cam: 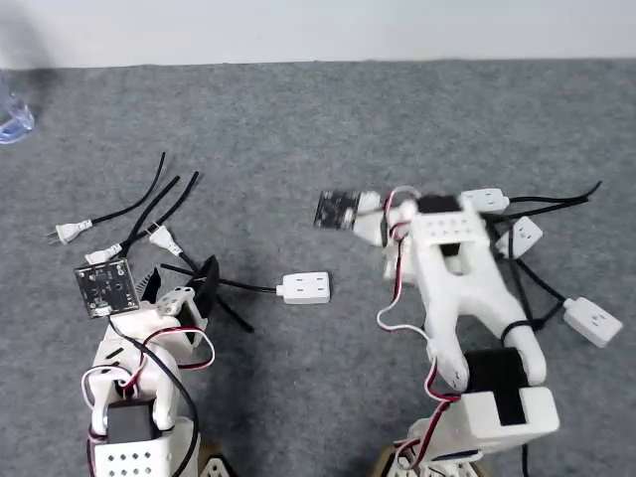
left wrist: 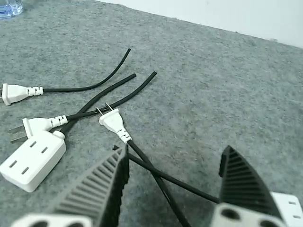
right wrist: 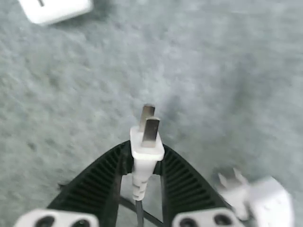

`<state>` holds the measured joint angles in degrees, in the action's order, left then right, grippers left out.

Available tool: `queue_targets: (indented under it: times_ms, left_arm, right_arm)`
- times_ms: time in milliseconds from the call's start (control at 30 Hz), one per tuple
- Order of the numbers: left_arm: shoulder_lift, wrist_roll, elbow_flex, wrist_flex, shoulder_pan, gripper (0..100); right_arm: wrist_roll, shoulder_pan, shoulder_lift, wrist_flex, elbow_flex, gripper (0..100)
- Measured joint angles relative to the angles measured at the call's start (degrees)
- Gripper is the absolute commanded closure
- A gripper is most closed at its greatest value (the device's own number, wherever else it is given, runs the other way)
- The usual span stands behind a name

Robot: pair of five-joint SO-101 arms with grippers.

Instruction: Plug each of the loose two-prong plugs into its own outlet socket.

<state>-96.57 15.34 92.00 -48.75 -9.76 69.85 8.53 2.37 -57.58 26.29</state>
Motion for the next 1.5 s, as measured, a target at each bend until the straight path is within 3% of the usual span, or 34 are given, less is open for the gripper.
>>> queue_targets:
  times_ms: [133,300,400,533,700,767,900,1167,1267,1367,1500]
  left_arm:
    - [0.0,-0.2,0.0,0.0,0.0,71]
    - [0.0,-0.2,0.0,0.0,0.0,71]
    - [0.0,-0.2,0.0,0.0,0.0,71]
    - [0.0,-1.0,0.0,0.0,0.0,71]
    - [0.0,-2.2,0.9,0.0,0.0,71]
    - [0.0,-2.2,0.9,0.0,0.0,71]
    - [0.0,-2.2,0.9,0.0,0.0,71]
    - [0.0,-2.2,0.9,0.0,0.0,71]
    - [0.0,-2.2,0.9,0.0,0.0,71]
    - [0.0,-2.2,0.9,0.0,0.0,71]
    - [0.0,-2.2,0.9,0.0,0.0,71]
  right_arm:
    - [-1.5,1.6,0.0,1.5,6.7,90.4]
    - [-14.2,2.4,-0.8,-0.5,7.8,70.2]
    - [-22.4,2.5,-0.9,-4.0,7.8,74.0]
    - [-37.3,2.5,-0.9,-10.0,6.8,90.3]
    - [-62.6,1.2,-0.9,-20.6,-1.8,91.3]
    - [-67.5,1.0,-0.9,-25.6,-4.5,91.3]
    - [-67.1,4.4,1.1,-30.9,-5.6,91.3]
    - [-66.4,4.5,3.9,-29.9,-10.6,91.0]
    - [-66.0,6.2,3.9,-29.9,-11.2,85.2]
    - [-62.9,9.4,4.9,-29.0,-11.1,81.2]
    - [-58.4,10.5,7.6,-25.8,-11.1,86.1]
